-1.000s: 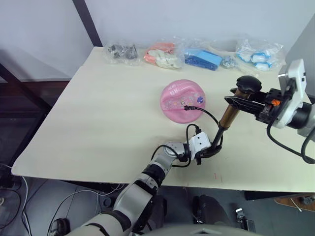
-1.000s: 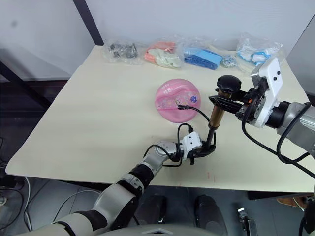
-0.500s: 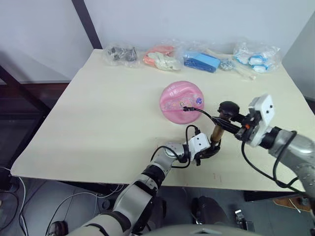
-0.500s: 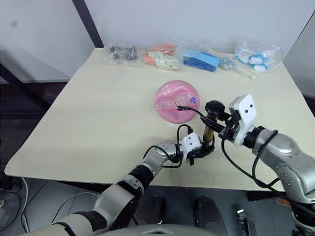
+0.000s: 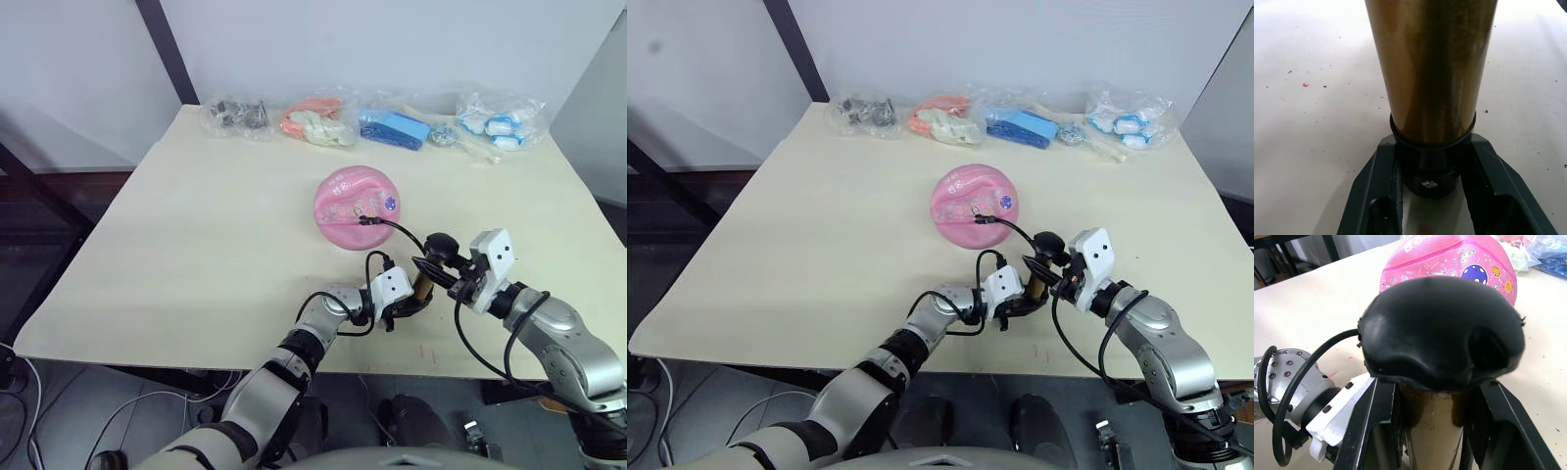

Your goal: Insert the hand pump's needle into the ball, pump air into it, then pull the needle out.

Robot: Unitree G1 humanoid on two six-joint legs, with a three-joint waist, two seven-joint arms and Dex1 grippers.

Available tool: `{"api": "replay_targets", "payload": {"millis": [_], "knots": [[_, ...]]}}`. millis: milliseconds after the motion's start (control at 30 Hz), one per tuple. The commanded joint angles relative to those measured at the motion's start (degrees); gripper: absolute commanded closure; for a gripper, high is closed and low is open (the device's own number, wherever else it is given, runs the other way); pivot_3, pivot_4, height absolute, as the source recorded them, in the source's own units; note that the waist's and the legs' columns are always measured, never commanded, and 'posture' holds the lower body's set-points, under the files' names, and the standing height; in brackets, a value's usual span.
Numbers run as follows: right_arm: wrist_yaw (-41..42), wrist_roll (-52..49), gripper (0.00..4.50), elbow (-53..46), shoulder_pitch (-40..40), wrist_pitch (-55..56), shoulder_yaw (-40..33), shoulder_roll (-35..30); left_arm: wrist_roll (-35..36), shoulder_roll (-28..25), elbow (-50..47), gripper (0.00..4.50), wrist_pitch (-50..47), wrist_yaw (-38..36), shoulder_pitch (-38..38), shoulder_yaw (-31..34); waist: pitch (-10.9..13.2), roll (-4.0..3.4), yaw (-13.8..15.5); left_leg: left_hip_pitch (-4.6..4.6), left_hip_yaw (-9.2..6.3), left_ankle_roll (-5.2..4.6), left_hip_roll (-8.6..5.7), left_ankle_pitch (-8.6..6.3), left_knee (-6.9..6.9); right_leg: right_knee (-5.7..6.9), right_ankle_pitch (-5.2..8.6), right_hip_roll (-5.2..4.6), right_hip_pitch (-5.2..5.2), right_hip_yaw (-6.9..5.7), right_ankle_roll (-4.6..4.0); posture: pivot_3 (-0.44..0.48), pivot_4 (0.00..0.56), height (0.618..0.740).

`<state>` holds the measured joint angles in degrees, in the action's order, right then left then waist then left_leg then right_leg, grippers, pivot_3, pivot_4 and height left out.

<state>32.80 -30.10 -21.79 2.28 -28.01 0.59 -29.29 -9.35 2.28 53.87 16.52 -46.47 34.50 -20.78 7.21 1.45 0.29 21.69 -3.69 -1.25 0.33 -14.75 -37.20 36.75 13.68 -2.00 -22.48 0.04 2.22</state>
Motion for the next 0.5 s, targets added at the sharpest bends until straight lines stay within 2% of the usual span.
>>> {"api": "replay_targets", "payload": {"millis": [33,200,367,500], "knots": [[-0.2,-5.2,3.45,-4.0,2.4,-7.9,-4.0,-3.2,-1.2,-0.2,1.3,3.38,-1.4,-1.8,-1.5,-1.6,0.2,-0.18,0.1,0.08,0.01,0.0,-0.03,0.0,0.0,-0.01,0.0,-0.03,-0.07,0.01,0.01,0.0,0.15,0.74],[-3.2,-18.1,3.45,-12.2,10.7,-17.4,-14.3,-8.8,-1.2,0.2,1.6,3.38,-1.6,-1.8,-1.2,-1.7,1.2,-0.92,0.5,0.29,0.05,0.0,-0.17,0.0,-0.02,-0.01,-0.07,-0.15,-0.24,0.06,-0.05,0.0,0.15,0.74],[-6.0,-27.9,3.45,-14.5,15.4,-23.5,-20.4,-13.6,-1.3,0.5,1.8,3.38,-1.6,-1.8,-1.0,-1.8,1.4,-0.74,0.5,0.45,0.0,0.0,-0.2,0.0,-0.02,-0.03,-0.11,-0.18,-0.35,0.0,-0.11,0.0,0.15,0.74],[-8.1,-36.6,3.45,-13.9,21.0,-26.9,-26.4,-20.1,-1.2,0.8,2.1,3.38,-1.4,-1.7,-0.9,-1.8,1.6,-0.77,0.5,0.49,0.08,-0.01,-0.23,0.0,-0.11,-0.02,-0.1,-0.25,-0.36,0.03,-0.06,0.0,0.15,0.74]]}}
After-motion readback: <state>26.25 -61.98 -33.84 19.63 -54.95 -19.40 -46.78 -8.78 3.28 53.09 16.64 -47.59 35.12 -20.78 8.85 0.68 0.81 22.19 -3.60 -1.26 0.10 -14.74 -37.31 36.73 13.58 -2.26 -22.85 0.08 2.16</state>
